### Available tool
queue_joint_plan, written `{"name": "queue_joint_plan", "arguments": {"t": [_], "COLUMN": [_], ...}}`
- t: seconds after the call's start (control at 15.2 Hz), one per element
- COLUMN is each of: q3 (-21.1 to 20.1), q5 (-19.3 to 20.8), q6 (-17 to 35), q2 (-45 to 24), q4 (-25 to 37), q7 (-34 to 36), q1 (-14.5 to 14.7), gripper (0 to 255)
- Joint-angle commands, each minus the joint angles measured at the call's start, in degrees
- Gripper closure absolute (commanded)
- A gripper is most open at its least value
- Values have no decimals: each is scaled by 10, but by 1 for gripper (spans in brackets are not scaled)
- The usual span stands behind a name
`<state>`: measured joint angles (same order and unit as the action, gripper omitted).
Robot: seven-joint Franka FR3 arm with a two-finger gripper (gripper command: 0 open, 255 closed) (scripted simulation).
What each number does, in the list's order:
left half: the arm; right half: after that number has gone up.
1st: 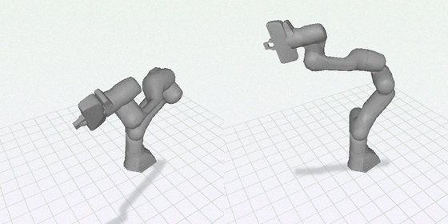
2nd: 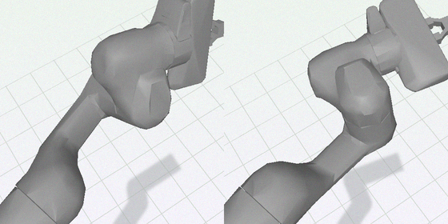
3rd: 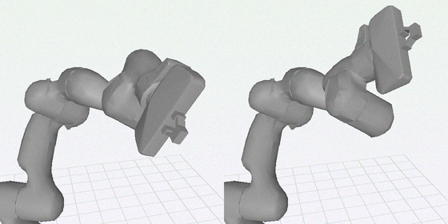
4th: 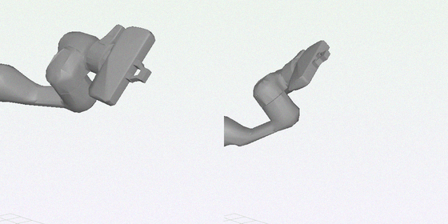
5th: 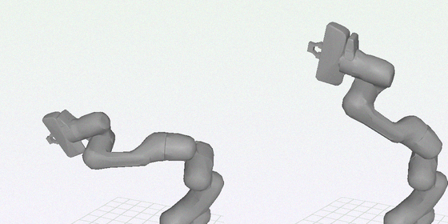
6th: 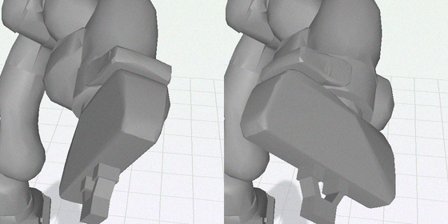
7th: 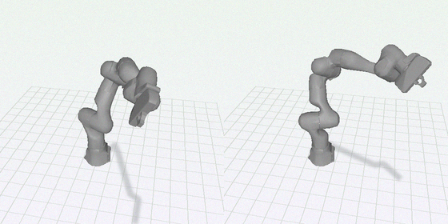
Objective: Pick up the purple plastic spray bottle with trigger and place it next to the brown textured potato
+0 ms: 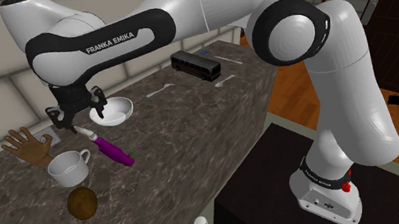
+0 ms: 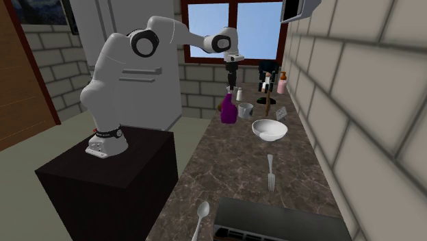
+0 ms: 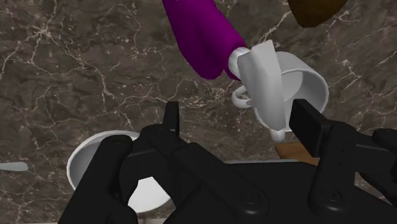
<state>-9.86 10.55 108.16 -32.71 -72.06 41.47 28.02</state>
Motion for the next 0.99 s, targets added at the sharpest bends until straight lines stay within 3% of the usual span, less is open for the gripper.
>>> {"name": "queue_joint_plan", "arguments": {"t": [0.0,0.13,0.4,0.92], "q3": [0,0,-2,-2], "q5": [0,0,-3,-3], "q6": [0,0,-68,-68], "q2": [0,0,7,7], "q4": [0,0,61,61], "q7": [0,0,-4,-4], "q1": [0,0,6,6], "gripper": [0,0,0,0]}}
